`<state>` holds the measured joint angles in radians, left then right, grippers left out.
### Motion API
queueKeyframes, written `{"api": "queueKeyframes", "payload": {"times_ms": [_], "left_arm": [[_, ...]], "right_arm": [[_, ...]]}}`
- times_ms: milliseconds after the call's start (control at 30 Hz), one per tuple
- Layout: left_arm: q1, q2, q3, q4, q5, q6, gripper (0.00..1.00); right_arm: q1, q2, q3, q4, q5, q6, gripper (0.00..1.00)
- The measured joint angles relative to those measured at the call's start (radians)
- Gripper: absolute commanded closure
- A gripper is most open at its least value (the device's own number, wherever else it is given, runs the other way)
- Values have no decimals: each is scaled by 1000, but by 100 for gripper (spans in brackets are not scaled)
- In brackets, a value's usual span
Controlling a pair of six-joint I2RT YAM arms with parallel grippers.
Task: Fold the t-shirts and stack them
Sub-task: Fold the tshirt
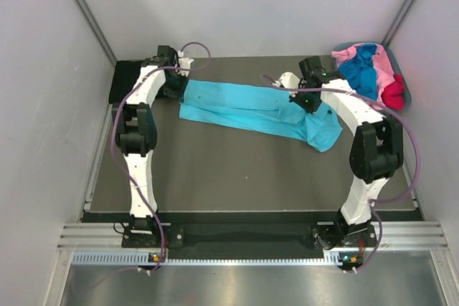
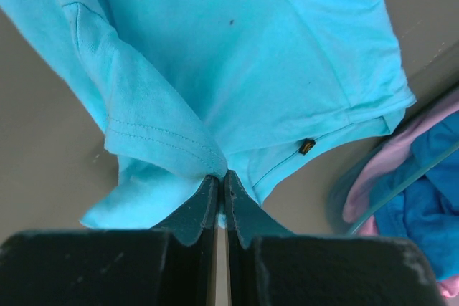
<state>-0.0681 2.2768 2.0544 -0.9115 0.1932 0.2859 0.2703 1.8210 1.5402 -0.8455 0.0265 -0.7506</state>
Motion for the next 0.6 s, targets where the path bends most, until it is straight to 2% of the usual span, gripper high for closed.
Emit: {"api": "queueKeyframes", "payload": {"times_ms": [600], "left_arm": [[0,56,60,-5,-8,0,100]], "right_arm": [[-14,165,190,0,39,-42,100]]}}
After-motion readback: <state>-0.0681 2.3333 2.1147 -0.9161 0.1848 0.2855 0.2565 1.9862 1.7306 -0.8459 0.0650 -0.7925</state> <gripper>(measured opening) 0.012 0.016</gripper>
